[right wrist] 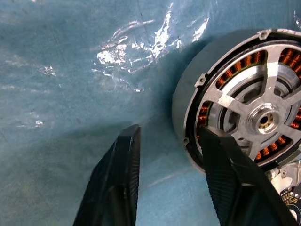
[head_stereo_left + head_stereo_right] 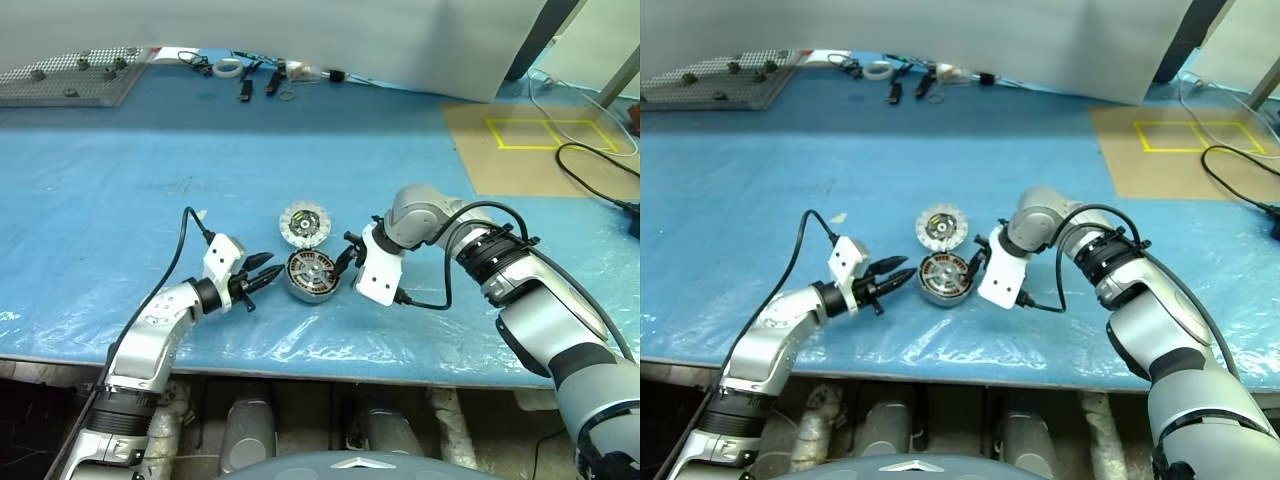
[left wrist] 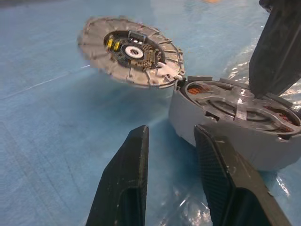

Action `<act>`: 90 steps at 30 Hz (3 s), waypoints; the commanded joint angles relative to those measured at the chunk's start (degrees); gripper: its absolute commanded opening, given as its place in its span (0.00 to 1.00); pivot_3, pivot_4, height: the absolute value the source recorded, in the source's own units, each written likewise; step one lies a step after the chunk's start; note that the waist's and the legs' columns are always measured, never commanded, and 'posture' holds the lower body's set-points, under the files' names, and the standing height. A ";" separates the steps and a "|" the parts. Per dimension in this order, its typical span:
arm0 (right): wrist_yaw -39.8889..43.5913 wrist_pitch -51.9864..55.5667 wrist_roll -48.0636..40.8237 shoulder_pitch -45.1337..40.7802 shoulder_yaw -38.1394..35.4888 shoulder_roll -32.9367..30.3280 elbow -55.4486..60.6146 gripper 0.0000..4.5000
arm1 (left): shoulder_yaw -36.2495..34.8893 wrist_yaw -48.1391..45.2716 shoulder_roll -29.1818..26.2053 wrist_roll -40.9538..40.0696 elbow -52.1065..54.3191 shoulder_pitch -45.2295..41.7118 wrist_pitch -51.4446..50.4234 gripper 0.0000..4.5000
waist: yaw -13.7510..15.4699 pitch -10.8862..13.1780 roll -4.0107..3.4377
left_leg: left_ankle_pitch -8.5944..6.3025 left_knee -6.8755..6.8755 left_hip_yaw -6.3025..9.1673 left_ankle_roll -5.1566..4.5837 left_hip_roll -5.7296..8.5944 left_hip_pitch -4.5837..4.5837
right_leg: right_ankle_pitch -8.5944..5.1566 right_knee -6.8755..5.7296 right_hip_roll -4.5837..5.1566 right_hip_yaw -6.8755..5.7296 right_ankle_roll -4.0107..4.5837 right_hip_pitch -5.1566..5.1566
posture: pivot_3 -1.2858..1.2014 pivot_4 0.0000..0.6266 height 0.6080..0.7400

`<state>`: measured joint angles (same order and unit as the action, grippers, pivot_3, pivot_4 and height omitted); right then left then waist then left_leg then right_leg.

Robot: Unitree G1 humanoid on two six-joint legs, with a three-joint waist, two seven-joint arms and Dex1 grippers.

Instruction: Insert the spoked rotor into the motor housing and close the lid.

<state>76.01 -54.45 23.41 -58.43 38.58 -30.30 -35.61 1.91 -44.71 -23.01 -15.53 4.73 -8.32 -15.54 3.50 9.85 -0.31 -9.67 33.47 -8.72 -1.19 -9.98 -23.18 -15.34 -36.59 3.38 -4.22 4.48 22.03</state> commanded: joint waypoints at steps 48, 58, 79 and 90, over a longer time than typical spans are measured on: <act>-13.39 87.34 -41.62 23.66 -26.61 -3.32 51.22 0.00 | -4.55 -8.62 10.73 8.47 -78.07 -51.26 17.10 0.23 | 2.15 0.06 0.10 | 0.01 -0.24 0.11 0.02 0.14 -0.42 | 0.19 0.06 0.13 -0.23 -0.33 0.34 | 0.52 0.24 1.00; -16.17 89.21 -42.14 26.50 -27.04 -6.02 54.85 0.00 | -6.06 -10.23 10.14 9.71 -78.99 -52.03 16.84 0.01 | 2.23 0.06 0.12 | 0.01 -0.24 0.13 0.03 0.17 -0.40 | 0.20 0.10 0.17 -0.24 -0.35 0.29 | 0.52 0.24 1.00; -16.62 87.49 -41.00 26.29 -25.83 -7.26 53.91 0.00 | -4.02 -28.70 13.59 10.26 -73.89 -54.20 19.04 0.01 | 2.45 0.11 0.17 | 0.01 -0.36 0.11 0.01 0.24 -0.44 | 0.20 0.24 0.30 -0.32 -0.35 0.29 | 0.52 0.24 1.00; -17.25 85.87 -39.97 26.57 -25.78 -6.66 52.53 0.00 | -2.27 -34.88 13.98 9.53 -69.89 -53.80 19.32 0.01 | 2.48 0.11 0.17 | 0.01 -0.36 0.11 0.01 0.24 -0.46 | 0.20 0.26 0.30 -0.34 -0.34 0.29 | 0.52 0.24 1.00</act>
<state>58.91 32.74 -16.65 -31.55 13.19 -37.05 16.34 -0.49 -78.32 -9.27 -5.37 -67.71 -62.08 3.29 5.97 9.96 -0.14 -9.66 33.11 -8.61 -1.18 -9.74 -23.63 -15.14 -36.33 3.67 -4.56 4.14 22.32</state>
